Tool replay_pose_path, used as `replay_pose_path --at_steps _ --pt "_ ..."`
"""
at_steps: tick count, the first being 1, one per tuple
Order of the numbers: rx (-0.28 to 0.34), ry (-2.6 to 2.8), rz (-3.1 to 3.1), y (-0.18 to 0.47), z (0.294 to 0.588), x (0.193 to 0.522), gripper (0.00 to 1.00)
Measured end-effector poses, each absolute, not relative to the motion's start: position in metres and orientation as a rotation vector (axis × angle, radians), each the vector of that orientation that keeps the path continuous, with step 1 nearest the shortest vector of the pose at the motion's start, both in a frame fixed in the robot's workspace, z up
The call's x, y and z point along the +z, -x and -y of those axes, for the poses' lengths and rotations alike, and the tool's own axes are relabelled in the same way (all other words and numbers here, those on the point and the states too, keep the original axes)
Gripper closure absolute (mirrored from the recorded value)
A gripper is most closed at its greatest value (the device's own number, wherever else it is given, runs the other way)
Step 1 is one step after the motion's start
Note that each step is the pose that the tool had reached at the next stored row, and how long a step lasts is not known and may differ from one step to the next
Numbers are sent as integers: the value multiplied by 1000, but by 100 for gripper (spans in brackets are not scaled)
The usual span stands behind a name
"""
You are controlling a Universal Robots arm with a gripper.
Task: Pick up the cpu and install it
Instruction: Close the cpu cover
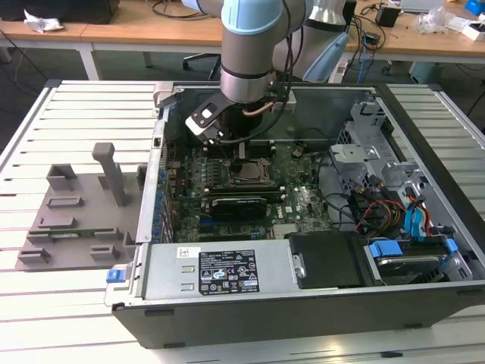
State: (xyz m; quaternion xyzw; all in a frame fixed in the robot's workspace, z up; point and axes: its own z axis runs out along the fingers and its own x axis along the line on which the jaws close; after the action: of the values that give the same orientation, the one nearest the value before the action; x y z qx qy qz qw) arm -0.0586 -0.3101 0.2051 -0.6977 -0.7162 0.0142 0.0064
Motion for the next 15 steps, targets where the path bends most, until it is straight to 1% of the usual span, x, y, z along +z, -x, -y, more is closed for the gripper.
replay_pose_path --at_steps 10,15 --pt "43 2183 2241 49 310 204 89" --pt "44 2183 2241 44 310 212 89"
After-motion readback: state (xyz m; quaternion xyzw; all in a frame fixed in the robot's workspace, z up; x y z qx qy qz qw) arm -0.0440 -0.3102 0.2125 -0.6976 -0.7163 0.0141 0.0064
